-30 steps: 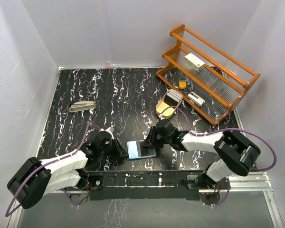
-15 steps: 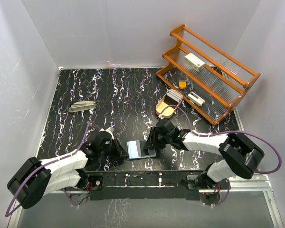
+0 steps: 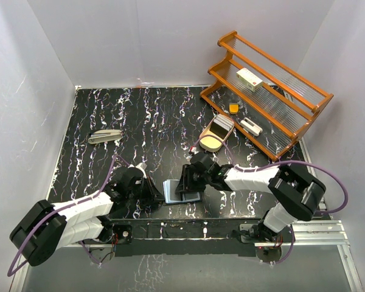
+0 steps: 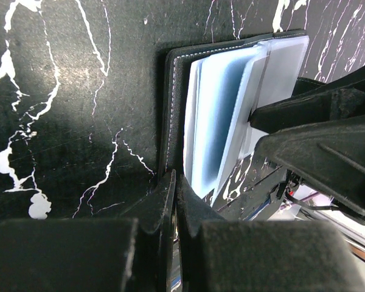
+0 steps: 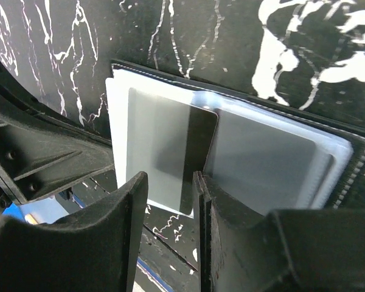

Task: Put the credit cards into the card holder
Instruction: Insert the credit card into the card holder.

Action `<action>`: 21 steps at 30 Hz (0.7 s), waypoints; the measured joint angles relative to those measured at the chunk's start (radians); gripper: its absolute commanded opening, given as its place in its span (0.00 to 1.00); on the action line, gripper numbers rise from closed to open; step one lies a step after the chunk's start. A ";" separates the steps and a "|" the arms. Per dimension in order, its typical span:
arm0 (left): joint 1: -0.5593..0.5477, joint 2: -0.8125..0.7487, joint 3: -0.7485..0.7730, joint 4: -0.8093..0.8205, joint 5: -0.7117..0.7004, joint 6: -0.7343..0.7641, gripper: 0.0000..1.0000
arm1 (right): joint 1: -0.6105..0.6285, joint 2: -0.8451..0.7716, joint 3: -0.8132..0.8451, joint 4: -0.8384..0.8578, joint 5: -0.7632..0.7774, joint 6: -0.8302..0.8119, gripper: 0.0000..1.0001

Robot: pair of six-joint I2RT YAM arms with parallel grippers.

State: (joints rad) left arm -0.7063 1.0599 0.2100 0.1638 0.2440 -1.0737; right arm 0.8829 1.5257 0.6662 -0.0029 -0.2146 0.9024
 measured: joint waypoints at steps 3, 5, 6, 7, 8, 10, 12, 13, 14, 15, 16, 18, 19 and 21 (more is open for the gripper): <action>0.000 0.004 0.007 -0.006 0.000 0.006 0.00 | 0.022 0.021 0.021 0.001 -0.005 -0.013 0.35; 0.000 0.006 0.013 -0.016 0.000 0.012 0.00 | 0.029 0.023 0.025 0.001 -0.005 -0.019 0.35; -0.001 0.006 0.014 -0.019 -0.001 0.015 0.00 | 0.033 0.023 0.026 0.001 -0.005 -0.022 0.36; -0.001 0.006 0.017 -0.024 -0.001 0.018 0.00 | 0.035 0.023 0.026 0.000 -0.005 -0.024 0.36; -0.002 0.006 0.020 -0.031 -0.003 0.020 0.00 | 0.036 0.021 0.026 -0.003 -0.002 -0.026 0.37; -0.003 0.003 0.025 -0.044 -0.007 0.024 0.01 | 0.037 0.010 0.026 -0.022 0.011 -0.030 0.38; -0.004 -0.010 0.031 -0.073 -0.017 0.027 0.02 | 0.037 -0.012 0.026 -0.045 0.030 -0.032 0.40; -0.004 -0.018 0.034 -0.088 -0.021 0.030 0.03 | 0.038 -0.027 0.026 -0.055 0.040 -0.034 0.41; -0.004 -0.027 0.039 -0.107 -0.029 0.034 0.05 | 0.038 -0.039 0.026 -0.060 0.048 -0.033 0.42; -0.004 -0.035 0.045 -0.129 -0.038 0.037 0.08 | 0.038 -0.053 0.026 -0.063 0.057 -0.035 0.42; -0.004 -0.042 0.053 -0.151 -0.046 0.040 0.11 | 0.038 -0.065 0.026 -0.066 0.065 -0.036 0.42; -0.004 -0.055 0.079 -0.195 -0.061 0.045 0.17 | 0.038 -0.076 0.026 -0.069 0.075 -0.037 0.42; -0.004 -0.058 0.091 -0.210 -0.068 0.045 0.20 | 0.038 -0.076 0.026 -0.069 0.078 -0.037 0.41; -0.004 -0.066 0.123 -0.243 -0.079 0.047 0.23 | 0.038 -0.069 0.026 -0.070 0.080 -0.037 0.41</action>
State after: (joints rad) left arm -0.7105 0.9939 0.3332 -0.0788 0.1646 -1.0267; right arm 0.9207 1.4567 0.6922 -0.0727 -0.1345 0.8658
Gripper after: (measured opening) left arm 0.185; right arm 0.416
